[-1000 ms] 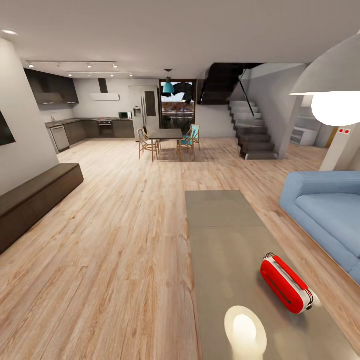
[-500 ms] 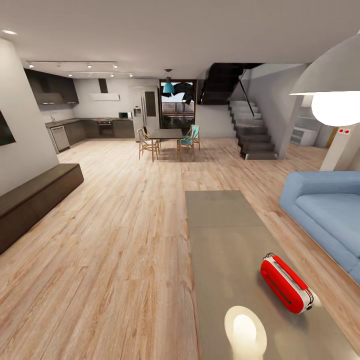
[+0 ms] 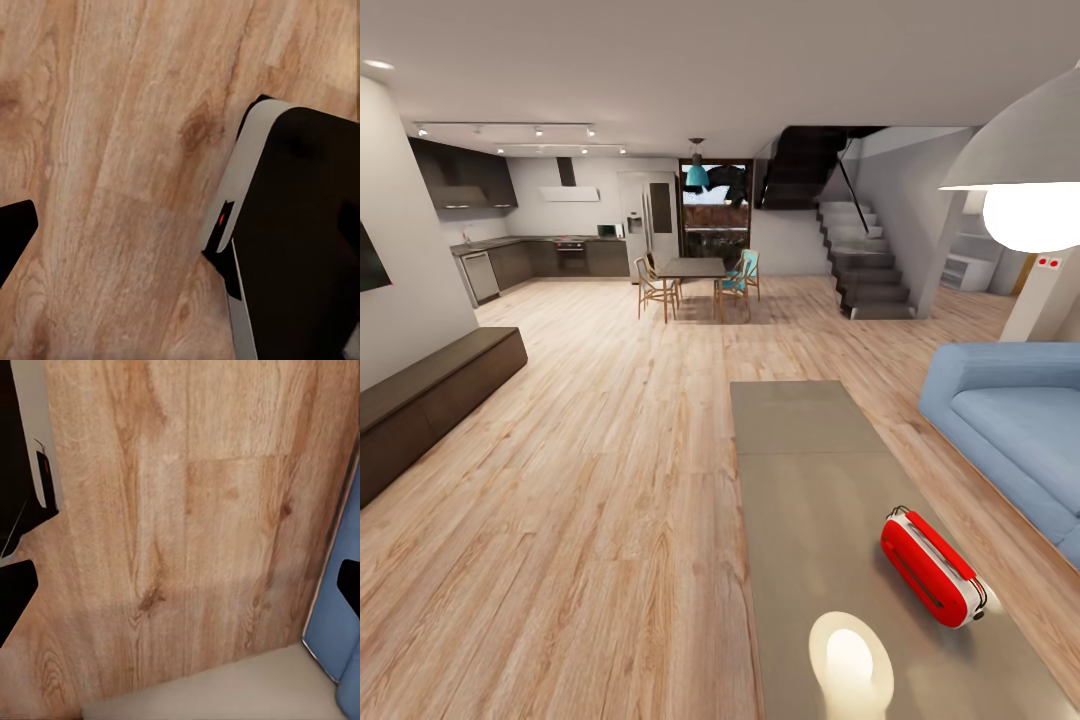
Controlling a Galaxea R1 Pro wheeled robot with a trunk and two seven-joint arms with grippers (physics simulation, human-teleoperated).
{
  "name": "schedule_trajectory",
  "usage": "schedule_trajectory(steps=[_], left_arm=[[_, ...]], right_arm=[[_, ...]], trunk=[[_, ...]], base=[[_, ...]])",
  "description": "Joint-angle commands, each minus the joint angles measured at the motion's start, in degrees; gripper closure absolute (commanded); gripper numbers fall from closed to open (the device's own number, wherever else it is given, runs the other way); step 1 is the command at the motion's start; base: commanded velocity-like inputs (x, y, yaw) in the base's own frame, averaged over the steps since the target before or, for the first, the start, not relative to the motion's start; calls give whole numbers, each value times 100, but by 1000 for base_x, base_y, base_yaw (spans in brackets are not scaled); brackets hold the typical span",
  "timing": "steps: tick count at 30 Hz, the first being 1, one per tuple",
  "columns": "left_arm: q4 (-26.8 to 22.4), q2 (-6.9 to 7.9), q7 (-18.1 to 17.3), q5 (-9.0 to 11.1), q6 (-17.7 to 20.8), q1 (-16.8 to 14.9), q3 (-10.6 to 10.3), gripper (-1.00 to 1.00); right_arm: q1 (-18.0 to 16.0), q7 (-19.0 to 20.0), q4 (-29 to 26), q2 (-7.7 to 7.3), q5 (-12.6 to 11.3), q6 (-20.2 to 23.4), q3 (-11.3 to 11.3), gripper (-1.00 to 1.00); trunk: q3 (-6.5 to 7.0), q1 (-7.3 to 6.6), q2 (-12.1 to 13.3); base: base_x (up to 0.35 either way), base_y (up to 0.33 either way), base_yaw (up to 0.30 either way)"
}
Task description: Turn on the radio receiver that's on the table in the living room.
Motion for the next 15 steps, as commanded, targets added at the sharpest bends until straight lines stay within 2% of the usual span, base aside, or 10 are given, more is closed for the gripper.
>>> schedule_trajectory(steps=[1,4,9,11,15], left_arm=[[64,21,-2,-4,-2,53,0,-100],[210,52,-16,-19,-13,171,0,-100],[395,85,-68,-51,-28,306,0,-100],[509,122,-85,-214,-29,344,-1,-100],[752,214,-226,-736,-25,365,-7,-100]], right_arm=[[9,105,0,2,0,0,0,-100],[21,360,0,3,-4,0,0,-100],[25,473,0,-1,0,0,-6,-100],[25,612,0,-1,1,0,-8,-100],[25,1018,0,-3,-1,5,-8,-100]], trunk=[[0,0,0],[0,0,0],[0,0,0],[0,0,0],[0,0,0]], base=[[0,0,0],[0,0,0],[0,0,0],[0,0,0],[0,0,0]])
